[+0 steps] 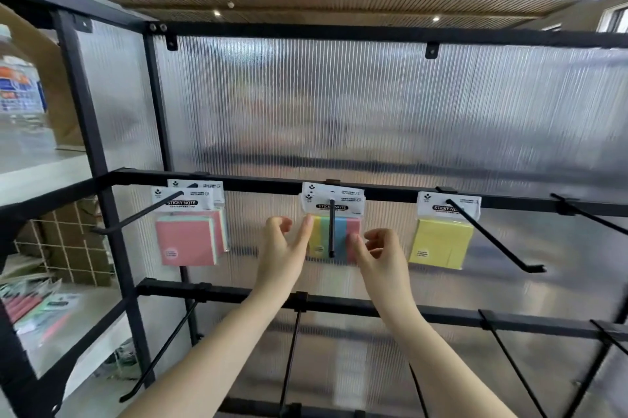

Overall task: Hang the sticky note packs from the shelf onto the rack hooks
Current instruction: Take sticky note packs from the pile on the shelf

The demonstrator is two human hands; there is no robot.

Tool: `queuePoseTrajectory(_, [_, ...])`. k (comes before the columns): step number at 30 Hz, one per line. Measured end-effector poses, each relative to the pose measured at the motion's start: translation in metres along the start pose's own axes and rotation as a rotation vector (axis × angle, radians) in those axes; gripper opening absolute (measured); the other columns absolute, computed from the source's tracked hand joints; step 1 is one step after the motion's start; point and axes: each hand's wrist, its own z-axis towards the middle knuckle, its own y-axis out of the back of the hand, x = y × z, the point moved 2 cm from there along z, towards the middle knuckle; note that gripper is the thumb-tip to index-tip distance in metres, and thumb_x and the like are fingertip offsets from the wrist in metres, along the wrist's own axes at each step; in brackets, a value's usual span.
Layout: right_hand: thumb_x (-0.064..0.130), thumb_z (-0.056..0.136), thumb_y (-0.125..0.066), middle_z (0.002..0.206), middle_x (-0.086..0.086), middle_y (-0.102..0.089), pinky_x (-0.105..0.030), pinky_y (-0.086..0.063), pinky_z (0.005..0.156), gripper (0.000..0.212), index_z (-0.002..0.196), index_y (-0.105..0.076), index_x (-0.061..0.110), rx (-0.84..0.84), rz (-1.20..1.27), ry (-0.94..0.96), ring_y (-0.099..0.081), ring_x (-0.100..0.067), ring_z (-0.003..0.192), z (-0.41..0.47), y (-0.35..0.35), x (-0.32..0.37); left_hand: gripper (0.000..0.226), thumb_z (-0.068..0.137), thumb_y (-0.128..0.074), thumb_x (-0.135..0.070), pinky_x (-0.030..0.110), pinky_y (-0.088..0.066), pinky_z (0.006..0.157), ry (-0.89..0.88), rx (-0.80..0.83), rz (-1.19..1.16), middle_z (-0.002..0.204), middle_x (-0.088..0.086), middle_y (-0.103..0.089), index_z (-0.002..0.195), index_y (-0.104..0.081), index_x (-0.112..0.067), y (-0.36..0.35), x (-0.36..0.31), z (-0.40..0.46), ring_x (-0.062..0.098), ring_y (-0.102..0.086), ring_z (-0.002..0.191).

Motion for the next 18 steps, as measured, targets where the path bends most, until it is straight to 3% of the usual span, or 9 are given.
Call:
queuePoseTrajectory(4, [0.035,0.091,-0.061,0.093,0.001,-0.057,-0.016,-0.041,0.061,0.028,0.106,-0.048,0.015,0.019,-0.056,-0.055,-0.056,-0.008,0.081,0.000,-0.003,-0.008,0.037,0.091,-0.049,-0.049,0.013,-0.033,0.058,0.036,-0.008,0.086,0.097,0.002,-0.056,0.103,-0.048,-0.013,-0.004,0.005,0.003,0.008,-0.054,0.082])
queuePoseTrajectory(7, [0.035,0.091,-0.061,0.089,0.003,-0.057,-0.016,-0.039,0.057,0.025,0.100,-0.048,0.016,0.055,-0.076,-0.136,-0.055,-0.007,0.077,-0.007,-0.003,-0.017,0.029,0.093,-0.048,-0.048,0.014,-0.029,0.054,0.085,-0.001,0.183,0.088,-0.010,-0.053,0.098,-0.045,-0.020,0.000,0.013,-0.007,-0.002,-0.048,0.073])
queuePoseTrajectory(11, [0.033,0.095,-0.057,0.090,-0.002,-0.062,-0.020,-0.042,0.060,0.018,0.099,-0.055,0.016,0.236,-0.200,-0.209,-0.059,-0.015,0.081,-0.027,-0.009,-0.038,0.022,0.096,-0.045,-0.043,0.011,-0.032,0.057,0.125,0.030,0.223,0.086,-0.015,-0.054,0.094,-0.049,-0.021,0.014,0.033,-0.033,-0.005,-0.049,0.077])
queuePoseTrajectory(13, [0.032,0.096,-0.054,0.089,-0.002,-0.063,-0.020,-0.041,0.059,0.018,0.101,-0.057,0.015,0.302,-0.228,-0.213,-0.059,-0.014,0.079,-0.041,-0.013,-0.043,0.021,0.097,-0.045,-0.038,0.015,-0.037,0.064,0.153,0.037,0.219,0.092,-0.008,-0.060,0.094,-0.053,-0.019,0.025,0.042,-0.049,0.004,-0.055,0.084])
queuePoseTrajectory(15, [0.030,0.097,-0.052,0.090,-0.001,-0.063,-0.018,-0.042,0.058,0.016,0.102,-0.057,0.015,0.343,-0.223,-0.183,-0.059,-0.012,0.080,-0.053,-0.018,-0.041,0.018,0.098,-0.045,-0.030,0.023,-0.043,0.071,0.167,0.041,0.262,0.095,-0.001,-0.064,0.095,-0.056,-0.016,0.039,0.049,-0.066,0.013,-0.060,0.089])
queuePoseTrajectory(18, [0.028,0.098,-0.050,0.091,0.001,-0.063,-0.023,-0.046,0.065,0.017,0.103,-0.057,0.014,0.374,-0.221,-0.102,-0.060,-0.013,0.082,-0.068,-0.031,-0.029,0.012,0.097,-0.046,-0.023,0.022,-0.045,0.072,0.153,0.040,0.356,0.091,-0.005,-0.065,0.093,-0.057,-0.019,0.064,0.052,-0.089,0.010,-0.061,0.087])
